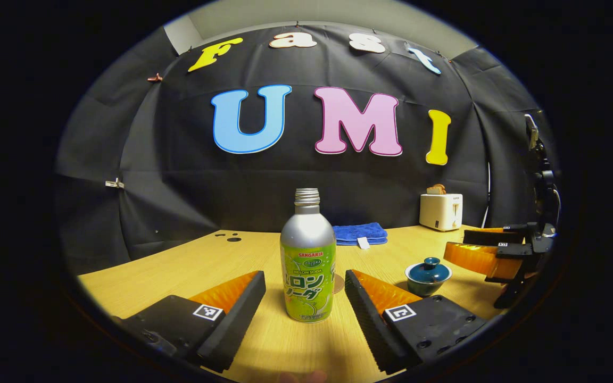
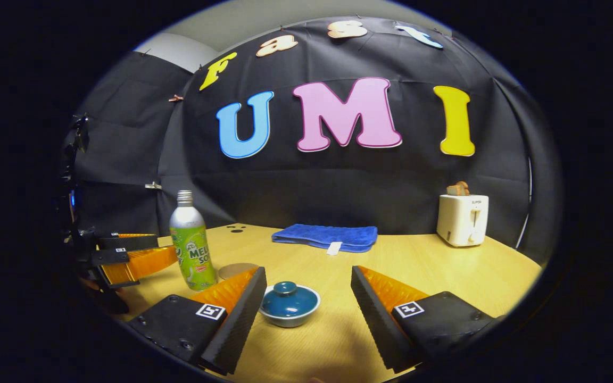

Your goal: Open the teacup lid with one hand, grasp the water bottle and pour water into the teacup with the other hand; after pouring, place the water bottle on the coaster and then close the teacup lid.

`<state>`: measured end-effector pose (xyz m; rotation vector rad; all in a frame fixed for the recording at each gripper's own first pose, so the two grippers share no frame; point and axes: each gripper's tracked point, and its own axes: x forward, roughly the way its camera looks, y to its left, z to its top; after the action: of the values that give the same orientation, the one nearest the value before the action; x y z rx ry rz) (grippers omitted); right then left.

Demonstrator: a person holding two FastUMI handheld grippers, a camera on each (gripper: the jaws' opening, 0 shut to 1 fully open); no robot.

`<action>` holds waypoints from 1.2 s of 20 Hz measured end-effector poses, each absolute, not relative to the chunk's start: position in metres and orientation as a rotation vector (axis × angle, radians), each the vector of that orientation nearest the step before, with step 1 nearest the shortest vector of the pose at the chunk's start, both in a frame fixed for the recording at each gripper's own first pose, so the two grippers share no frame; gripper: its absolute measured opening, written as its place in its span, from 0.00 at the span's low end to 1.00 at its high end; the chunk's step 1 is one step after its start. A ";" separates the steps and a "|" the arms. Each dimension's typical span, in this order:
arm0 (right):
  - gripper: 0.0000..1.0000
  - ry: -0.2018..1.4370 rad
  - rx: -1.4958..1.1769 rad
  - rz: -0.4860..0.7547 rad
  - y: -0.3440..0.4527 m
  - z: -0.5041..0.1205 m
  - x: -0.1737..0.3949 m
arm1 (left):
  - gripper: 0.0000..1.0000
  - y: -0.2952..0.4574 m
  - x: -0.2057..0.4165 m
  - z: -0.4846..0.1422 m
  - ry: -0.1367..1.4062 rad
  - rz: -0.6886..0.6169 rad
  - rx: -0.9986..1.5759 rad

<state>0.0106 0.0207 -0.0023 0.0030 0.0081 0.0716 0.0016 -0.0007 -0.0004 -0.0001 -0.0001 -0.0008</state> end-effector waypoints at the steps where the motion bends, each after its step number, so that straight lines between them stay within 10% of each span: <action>1: 0.96 0.021 -0.001 0.080 0.024 -0.006 0.015 | 0.95 -0.001 0.001 0.000 0.000 -0.001 0.000; 13: 0.54 0.226 -0.094 0.100 0.037 -0.036 0.043 | 0.95 -0.002 0.001 0.001 0.000 -0.015 0.001; 16: 0.27 0.224 -0.084 0.100 0.036 -0.035 0.040 | 0.95 -0.002 0.001 0.000 0.000 -0.016 0.001; 24: 0.32 0.093 -0.003 0.072 0.028 -0.014 0.028 | 0.95 -0.004 0.002 0.000 0.001 -0.031 0.001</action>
<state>0.0278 0.0276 -0.0140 -0.0030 0.0931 0.0717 0.0019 -0.0041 0.0000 0.0009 0.0015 -0.0310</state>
